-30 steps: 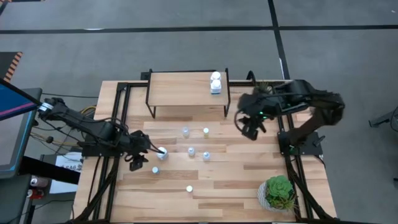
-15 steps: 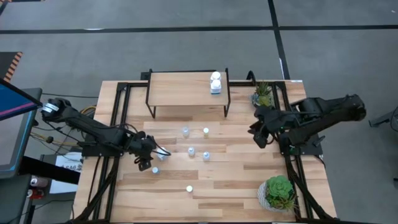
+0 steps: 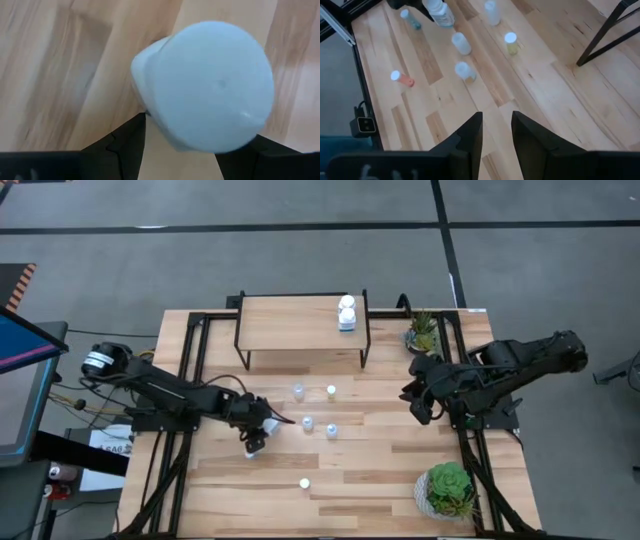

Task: Pick and place medicine bottles onto shelf by color
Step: Put the white big pill bottle on the shelf aligned with the other white big pill bottles

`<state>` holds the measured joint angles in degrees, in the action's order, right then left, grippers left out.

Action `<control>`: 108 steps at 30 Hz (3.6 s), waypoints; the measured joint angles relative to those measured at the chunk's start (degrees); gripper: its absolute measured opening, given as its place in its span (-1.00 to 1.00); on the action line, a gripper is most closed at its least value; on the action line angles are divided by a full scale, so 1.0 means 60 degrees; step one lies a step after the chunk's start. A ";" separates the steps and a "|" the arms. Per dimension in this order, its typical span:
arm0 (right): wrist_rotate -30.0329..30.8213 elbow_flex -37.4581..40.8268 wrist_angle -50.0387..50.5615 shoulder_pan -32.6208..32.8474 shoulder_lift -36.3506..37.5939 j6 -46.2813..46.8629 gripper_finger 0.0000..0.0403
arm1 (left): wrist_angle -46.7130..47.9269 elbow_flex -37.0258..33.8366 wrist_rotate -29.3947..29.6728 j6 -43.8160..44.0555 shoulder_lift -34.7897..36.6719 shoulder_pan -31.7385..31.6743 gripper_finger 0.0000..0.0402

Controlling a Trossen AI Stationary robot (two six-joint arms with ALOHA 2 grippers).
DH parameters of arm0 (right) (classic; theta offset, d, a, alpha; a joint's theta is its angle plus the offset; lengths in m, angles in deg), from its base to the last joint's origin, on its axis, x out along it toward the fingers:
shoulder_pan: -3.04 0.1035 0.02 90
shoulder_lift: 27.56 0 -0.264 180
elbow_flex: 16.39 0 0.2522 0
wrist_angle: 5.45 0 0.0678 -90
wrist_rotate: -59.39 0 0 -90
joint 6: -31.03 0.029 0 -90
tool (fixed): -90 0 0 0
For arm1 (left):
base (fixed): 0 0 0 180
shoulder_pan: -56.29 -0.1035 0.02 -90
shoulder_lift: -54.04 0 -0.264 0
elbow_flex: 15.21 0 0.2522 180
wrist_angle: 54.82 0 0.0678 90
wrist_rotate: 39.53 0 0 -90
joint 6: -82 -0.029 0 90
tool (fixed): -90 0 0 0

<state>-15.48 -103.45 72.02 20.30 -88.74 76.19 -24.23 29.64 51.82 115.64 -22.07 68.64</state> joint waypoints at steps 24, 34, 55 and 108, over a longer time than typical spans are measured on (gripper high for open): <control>0.0000 0.0000 -0.0060 -0.0004 -0.0004 -0.0022 -0.38 | 0.0053 0.3194 0.0175 -0.3058 -0.2457 -0.1871 -0.02; -0.0003 0.0000 -0.0517 -0.0007 -0.0059 -0.0359 -0.38 | 0.4529 0.5294 0.0126 -0.3254 -0.1366 -0.1693 -0.02; -0.0780 -0.1823 -0.3827 -0.1781 -0.4647 -0.5876 0.42 | 0.7178 0.5354 0.1803 -0.0909 0.2782 -0.0195 -0.02; -0.2288 -0.7712 -0.1073 -0.2843 -1.1275 -1.3331 0.42 | 0.8271 0.4134 0.2558 -0.0598 0.5882 0.0220 -0.02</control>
<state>-29.20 -149.72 65.59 3.24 -156.39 -3.80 25.40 54.45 67.16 112.06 13.22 69.96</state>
